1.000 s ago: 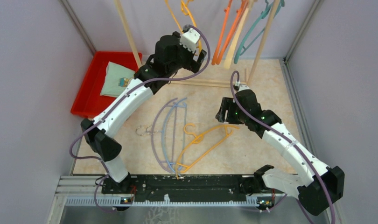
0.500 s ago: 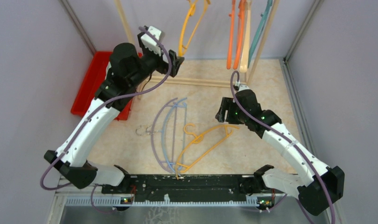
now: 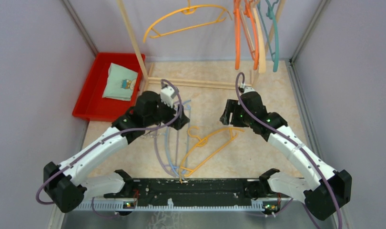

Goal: Organize the hangers

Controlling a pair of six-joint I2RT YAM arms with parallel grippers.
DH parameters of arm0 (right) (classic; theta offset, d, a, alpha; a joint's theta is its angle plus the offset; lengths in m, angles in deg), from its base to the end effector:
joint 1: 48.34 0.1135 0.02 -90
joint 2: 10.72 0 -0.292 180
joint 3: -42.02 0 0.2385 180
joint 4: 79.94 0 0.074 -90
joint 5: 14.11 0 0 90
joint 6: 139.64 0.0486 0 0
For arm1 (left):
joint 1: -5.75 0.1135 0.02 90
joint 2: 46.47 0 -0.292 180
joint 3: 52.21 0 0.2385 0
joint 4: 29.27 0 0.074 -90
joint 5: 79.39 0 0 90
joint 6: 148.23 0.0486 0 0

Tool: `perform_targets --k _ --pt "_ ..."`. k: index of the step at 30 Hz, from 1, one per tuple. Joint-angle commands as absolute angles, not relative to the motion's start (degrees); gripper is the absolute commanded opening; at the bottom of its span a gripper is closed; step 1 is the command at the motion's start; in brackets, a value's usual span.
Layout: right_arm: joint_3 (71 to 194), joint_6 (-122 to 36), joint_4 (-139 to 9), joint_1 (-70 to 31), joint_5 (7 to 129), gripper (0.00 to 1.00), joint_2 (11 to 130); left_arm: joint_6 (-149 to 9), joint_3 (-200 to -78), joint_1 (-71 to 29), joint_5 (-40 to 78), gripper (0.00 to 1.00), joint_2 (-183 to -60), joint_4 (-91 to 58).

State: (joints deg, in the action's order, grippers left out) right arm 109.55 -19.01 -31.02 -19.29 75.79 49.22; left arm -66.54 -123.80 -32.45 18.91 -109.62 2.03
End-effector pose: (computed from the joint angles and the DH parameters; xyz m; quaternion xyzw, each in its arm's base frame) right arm 0.1767 0.0983 0.3168 0.0122 0.9111 0.2057 0.3570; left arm 0.1815 -0.1518 0.3616 0.2530 0.7926 -0.2731 0.4829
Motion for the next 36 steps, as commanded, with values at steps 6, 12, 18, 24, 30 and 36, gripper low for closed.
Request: perform_targets --k 6,12,18,24,30,36 --pt "108.9 -17.3 -32.5 -19.8 76.5 0.65 46.8 -79.3 -112.2 -40.2 22.1 0.73 -115.3 -0.1" --pt "107.8 -17.1 -31.5 -19.8 77.2 0.65 45.8 -84.6 -101.4 -44.6 24.3 0.68 -114.2 -3.7" --pt "106.7 -16.3 -32.4 -19.8 76.7 0.65 46.5 -88.3 -96.4 -49.8 24.3 0.67 -115.2 -6.8" --pt "106.6 -16.1 -32.5 -19.8 76.5 0.65 46.9 -88.7 -94.8 -50.1 22.8 0.68 -116.9 -9.4" --pt "107.0 -16.2 -32.1 -19.8 76.7 0.64 47.3 -87.9 -95.0 -50.1 20.7 0.71 -121.1 -11.2" --pt "108.0 -17.0 -31.5 -19.8 77.0 0.65 48.4 -86.9 -96.5 -50.1 21.9 0.48 -125.8 -12.3"
